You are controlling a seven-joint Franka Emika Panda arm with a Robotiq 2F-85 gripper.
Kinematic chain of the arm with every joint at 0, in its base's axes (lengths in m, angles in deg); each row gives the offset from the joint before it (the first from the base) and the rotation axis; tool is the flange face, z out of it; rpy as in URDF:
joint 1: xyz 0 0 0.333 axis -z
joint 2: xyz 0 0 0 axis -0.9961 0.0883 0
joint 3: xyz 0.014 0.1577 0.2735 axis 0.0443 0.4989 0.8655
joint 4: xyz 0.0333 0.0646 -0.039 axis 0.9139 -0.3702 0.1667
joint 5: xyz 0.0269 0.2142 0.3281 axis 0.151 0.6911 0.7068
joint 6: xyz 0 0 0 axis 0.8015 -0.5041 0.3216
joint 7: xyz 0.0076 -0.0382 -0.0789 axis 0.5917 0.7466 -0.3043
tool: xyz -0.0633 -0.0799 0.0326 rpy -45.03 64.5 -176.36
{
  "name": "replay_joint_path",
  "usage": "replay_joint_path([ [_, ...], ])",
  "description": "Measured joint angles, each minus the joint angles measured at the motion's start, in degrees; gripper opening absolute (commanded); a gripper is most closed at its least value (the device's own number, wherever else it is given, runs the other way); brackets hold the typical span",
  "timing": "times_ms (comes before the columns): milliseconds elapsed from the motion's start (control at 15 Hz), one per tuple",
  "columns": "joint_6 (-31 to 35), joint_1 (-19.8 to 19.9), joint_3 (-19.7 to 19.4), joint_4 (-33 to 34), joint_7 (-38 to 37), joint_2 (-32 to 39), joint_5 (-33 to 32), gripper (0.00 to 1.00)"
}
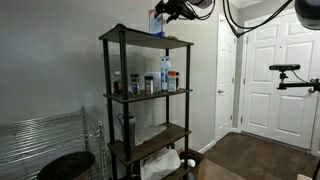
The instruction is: Pick up the box from the top shelf and place it on the second shelf.
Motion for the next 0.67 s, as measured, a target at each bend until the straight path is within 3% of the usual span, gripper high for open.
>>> replay_joint_path([
  [667,-2.68,0.32,0.00,9.36,0.00,7.95,0.00,0.98],
])
